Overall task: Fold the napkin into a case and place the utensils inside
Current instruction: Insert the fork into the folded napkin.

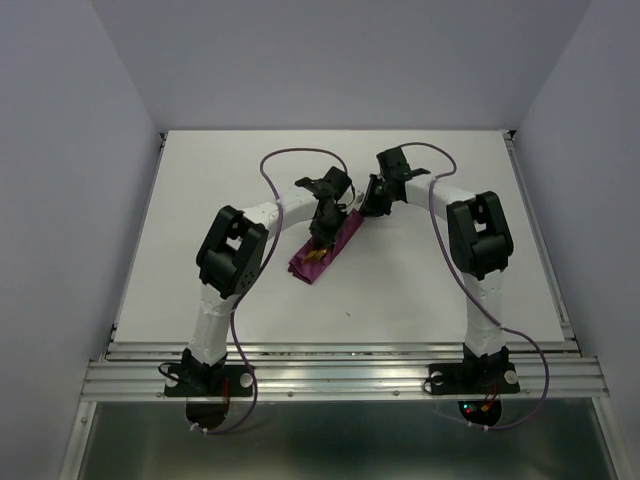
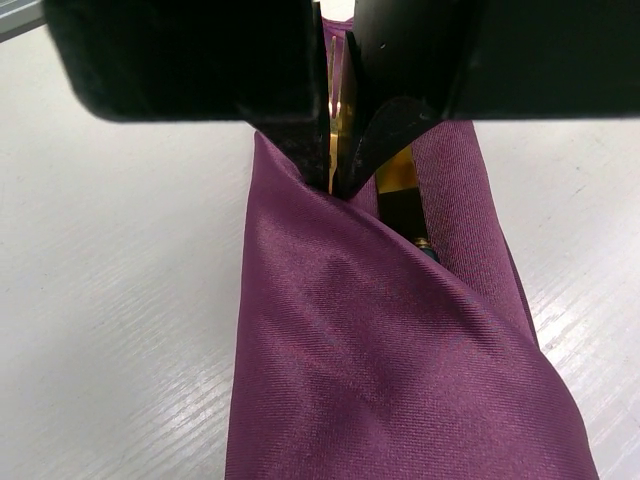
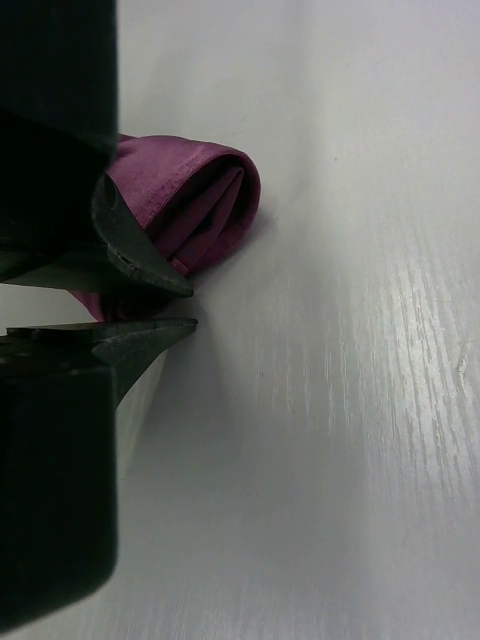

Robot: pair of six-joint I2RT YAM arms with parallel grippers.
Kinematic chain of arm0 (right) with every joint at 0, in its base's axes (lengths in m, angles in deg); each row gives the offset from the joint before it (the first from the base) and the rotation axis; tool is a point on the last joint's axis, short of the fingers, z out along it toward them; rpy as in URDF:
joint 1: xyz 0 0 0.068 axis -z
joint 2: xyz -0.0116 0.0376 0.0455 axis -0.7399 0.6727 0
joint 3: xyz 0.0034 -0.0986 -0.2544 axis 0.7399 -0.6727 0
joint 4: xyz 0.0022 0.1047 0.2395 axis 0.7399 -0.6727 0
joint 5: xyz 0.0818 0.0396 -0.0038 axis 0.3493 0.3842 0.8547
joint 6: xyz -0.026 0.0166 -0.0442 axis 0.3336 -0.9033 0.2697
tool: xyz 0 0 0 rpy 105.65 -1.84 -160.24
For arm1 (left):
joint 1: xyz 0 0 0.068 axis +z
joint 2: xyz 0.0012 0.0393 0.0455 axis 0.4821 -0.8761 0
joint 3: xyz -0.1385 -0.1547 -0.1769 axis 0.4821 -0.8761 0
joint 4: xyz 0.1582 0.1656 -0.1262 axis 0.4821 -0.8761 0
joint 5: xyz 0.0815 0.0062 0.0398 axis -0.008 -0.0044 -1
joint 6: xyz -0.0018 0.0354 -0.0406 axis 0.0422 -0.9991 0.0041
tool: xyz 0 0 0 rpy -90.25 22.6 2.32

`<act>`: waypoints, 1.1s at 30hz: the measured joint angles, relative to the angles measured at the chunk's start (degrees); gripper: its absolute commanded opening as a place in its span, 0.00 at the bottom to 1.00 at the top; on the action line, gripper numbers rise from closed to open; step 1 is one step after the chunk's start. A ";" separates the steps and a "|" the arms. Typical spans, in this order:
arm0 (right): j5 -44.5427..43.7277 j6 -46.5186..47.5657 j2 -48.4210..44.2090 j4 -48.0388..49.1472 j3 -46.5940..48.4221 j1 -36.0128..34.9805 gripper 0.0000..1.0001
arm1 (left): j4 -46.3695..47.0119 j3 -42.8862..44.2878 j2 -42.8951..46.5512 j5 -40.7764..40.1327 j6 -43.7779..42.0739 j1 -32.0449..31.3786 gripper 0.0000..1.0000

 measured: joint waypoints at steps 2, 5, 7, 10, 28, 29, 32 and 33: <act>-0.07 -0.02 -0.11 -0.02 -0.13 -0.11 0.20 | 0.04 0.00 0.00 0.07 0.00 0.00 0.16; -0.24 -0.07 -0.22 -0.02 -0.24 -0.28 0.21 | 0.15 0.00 0.00 0.11 0.00 0.00 0.22; -0.44 -0.09 -0.33 -0.04 -0.33 -0.37 0.22 | 0.20 0.00 0.00 0.09 0.17 0.00 0.36; -2.19 -0.74 -0.61 -0.52 -0.33 -0.42 0.23 | 0.02 0.00 0.22 -0.72 0.35 -0.02 0.36; -10.95 -3.96 -14.45 0.13 -6.54 -4.37 0.01 | 3.43 -11.91 18.40 -2.29 5.81 2.75 0.00; -10.36 -3.93 -14.40 0.33 -6.80 -5.22 0.01 | 3.78 -14.60 19.47 -2.03 6.40 3.43 0.00; -8.61 -3.54 -13.66 0.33 -7.17 -8.31 0.01 | 5.05 -21.03 21.64 -1.07 8.17 5.05 0.00; -8.22 -3.37 -13.25 0.48 -7.15 -9.14 0.01 | 5.27 -22.64 22.10 -0.98 8.57 5.53 0.00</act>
